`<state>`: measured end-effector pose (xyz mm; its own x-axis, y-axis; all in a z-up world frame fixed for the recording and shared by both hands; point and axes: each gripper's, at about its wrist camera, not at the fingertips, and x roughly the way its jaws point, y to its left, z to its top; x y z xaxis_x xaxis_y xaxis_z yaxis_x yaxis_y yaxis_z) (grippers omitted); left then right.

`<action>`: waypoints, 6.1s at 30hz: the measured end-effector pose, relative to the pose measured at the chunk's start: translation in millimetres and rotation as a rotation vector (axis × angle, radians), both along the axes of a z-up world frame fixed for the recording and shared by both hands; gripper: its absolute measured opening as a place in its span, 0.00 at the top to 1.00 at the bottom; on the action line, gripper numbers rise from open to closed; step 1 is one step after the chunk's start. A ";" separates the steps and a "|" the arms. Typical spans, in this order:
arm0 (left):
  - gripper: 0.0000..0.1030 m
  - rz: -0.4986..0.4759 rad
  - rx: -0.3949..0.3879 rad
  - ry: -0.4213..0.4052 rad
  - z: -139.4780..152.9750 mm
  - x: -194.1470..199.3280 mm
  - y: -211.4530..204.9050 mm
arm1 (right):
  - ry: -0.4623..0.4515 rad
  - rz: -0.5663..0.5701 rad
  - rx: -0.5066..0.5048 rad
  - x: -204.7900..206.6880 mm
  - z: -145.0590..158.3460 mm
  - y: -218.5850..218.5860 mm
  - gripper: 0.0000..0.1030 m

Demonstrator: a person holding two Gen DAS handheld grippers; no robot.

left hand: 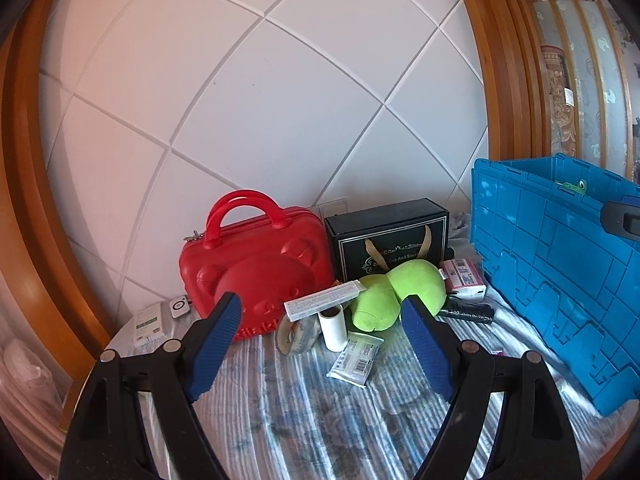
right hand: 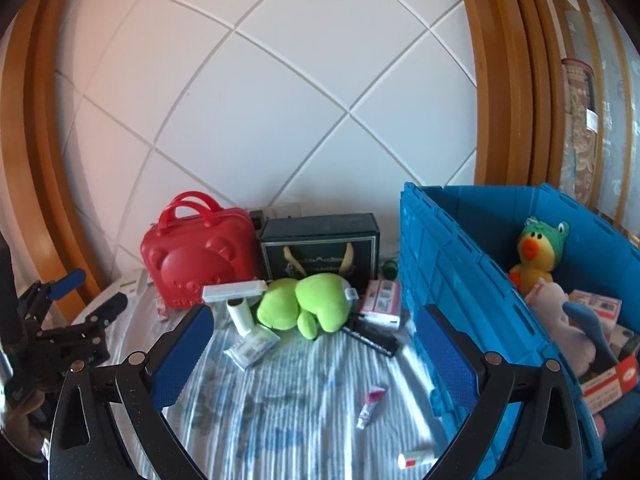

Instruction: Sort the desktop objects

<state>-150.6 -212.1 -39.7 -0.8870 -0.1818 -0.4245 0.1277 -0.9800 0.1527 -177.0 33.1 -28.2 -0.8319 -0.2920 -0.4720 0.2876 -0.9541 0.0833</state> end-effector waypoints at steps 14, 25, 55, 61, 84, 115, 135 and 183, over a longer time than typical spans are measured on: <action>0.21 -0.001 0.053 -0.083 -53.2 -75.5 24.2 | -0.129 0.011 0.039 -86.7 -50.9 -2.6 0.00; 0.21 0.010 0.107 -0.261 -139.9 -150.4 19.0 | -0.306 0.005 0.067 -178.6 -140.0 -23.1 0.00; 0.21 -0.064 0.179 -0.406 -236.4 -276.2 18.5 | -0.534 0.090 0.167 -336.6 -279.0 -77.4 0.04; 0.38 -0.107 0.226 -0.366 -223.5 -255.7 10.9 | -0.525 0.128 0.113 -321.2 -268.5 -78.6 0.41; 0.39 -0.275 0.205 -0.245 -111.0 -64.1 33.5 | -0.327 0.180 0.103 -123.0 -150.8 -37.6 0.47; 0.33 -0.745 0.073 0.108 114.6 -27.5 298.8 | 0.213 -0.371 0.052 53.5 86.3 206.8 0.38; 0.19 -0.379 0.026 0.078 85.4 -37.7 313.1 | 0.150 -0.319 0.005 46.0 61.6 279.7 0.01; 0.19 -0.178 0.020 0.038 6.3 110.0 103.9 | 0.075 -0.291 0.028 166.8 15.2 73.6 0.00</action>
<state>-40.6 -108.2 -33.5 -0.9199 -0.0124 -0.3919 -0.0426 -0.9905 0.1311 -10.2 106.7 -13.0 -0.9116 -0.0238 -0.4105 0.0059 -0.9990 0.0449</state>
